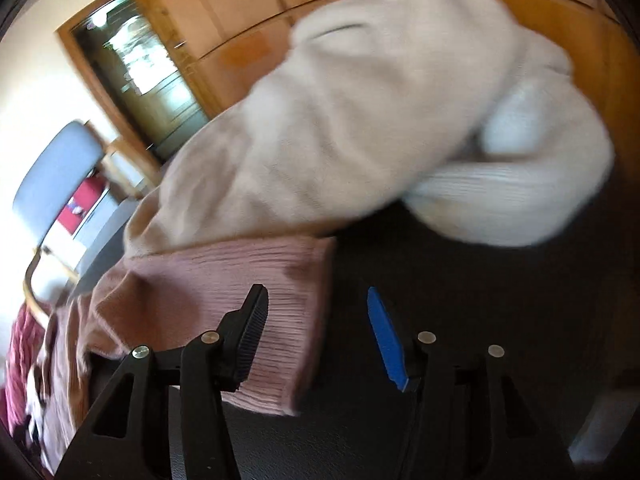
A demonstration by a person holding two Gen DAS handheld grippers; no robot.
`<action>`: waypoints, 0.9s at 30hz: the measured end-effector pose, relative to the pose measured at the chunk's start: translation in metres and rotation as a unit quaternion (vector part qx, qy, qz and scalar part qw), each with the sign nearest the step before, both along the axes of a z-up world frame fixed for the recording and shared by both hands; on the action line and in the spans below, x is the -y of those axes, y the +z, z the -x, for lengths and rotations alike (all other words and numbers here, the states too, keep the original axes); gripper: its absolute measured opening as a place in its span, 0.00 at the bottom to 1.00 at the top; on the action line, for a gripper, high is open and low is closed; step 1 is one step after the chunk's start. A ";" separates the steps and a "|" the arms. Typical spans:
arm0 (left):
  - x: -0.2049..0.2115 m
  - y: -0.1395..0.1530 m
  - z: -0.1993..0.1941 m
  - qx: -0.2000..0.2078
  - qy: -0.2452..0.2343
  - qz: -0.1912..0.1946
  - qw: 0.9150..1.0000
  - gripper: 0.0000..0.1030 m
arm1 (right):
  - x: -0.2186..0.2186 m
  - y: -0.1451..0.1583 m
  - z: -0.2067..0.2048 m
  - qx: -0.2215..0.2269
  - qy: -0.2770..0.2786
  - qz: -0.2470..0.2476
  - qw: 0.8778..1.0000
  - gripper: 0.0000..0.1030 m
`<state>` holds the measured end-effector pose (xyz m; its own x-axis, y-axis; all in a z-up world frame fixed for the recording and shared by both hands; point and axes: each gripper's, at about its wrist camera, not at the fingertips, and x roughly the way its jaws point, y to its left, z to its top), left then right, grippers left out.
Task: Fold clothes
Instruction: 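Grasp the pink sweater edge with the right gripper and lift it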
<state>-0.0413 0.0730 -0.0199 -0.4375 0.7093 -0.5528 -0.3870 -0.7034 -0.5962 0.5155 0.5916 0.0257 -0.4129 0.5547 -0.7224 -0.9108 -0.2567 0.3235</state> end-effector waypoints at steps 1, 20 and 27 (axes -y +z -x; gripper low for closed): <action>0.000 -0.001 0.001 0.000 0.000 0.000 1.000 0.38 | -0.001 0.000 0.004 0.006 0.008 -0.004 1.000 0.54; 0.003 0.000 0.000 0.003 -0.001 -0.009 1.000 0.38 | 0.028 0.132 0.134 -0.147 0.193 -0.011 0.970 0.08; 0.007 -0.002 0.001 0.005 -0.001 -0.017 1.000 0.38 | 0.083 0.191 0.245 -0.180 0.301 -0.022 0.936 0.08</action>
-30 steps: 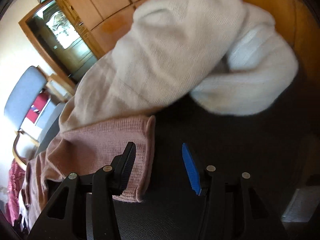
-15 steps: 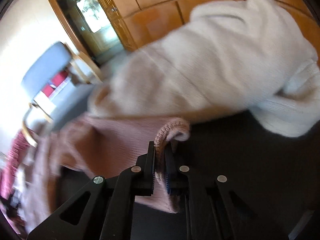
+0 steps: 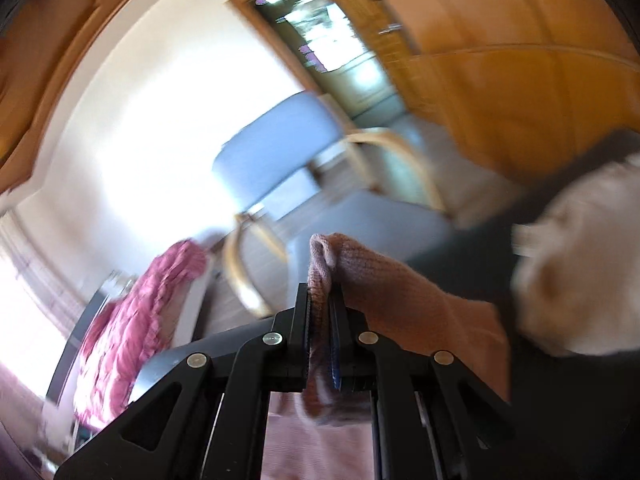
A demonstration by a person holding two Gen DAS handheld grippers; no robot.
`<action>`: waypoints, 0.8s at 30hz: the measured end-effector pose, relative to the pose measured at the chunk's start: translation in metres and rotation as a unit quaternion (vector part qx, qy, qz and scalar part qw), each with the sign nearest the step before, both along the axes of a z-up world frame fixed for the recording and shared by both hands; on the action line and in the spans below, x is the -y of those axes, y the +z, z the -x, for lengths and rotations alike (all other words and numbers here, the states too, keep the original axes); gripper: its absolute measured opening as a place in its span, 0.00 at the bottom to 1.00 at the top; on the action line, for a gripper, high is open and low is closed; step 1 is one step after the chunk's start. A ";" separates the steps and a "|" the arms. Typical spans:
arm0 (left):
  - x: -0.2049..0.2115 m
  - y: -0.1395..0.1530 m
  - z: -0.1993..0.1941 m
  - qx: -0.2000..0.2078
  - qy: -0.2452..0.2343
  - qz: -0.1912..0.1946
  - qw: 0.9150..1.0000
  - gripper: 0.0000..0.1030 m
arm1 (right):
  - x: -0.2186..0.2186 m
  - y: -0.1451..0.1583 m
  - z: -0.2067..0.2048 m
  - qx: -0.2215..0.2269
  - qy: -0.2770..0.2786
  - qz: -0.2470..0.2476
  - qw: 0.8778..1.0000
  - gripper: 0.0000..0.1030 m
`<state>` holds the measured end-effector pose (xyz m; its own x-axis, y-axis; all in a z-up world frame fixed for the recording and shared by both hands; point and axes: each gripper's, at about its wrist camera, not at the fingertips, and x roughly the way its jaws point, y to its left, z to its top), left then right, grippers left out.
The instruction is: Fold clothes
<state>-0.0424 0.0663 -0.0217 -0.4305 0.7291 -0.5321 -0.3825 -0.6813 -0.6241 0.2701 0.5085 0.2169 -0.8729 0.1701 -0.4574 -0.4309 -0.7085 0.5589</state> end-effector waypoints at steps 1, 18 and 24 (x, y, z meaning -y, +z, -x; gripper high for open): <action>0.000 0.000 0.000 0.000 0.000 -0.001 1.000 0.38 | 0.011 0.006 0.017 0.000 0.016 -0.005 1.000 0.08; 0.005 -0.004 0.000 0.002 -0.001 -0.015 1.000 0.38 | 0.170 -0.072 0.229 0.098 0.210 -0.004 0.973 0.08; 0.008 -0.005 0.000 0.003 -0.003 -0.021 1.000 0.38 | 0.204 -0.129 0.255 0.166 0.268 0.009 0.949 0.11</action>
<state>-0.0428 0.0587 -0.0264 -0.4232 0.7534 -0.5033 -0.3815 -0.6520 -0.6552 0.0154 0.3045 0.0880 -0.6388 -0.2691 -0.7207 -0.1655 -0.8668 0.4704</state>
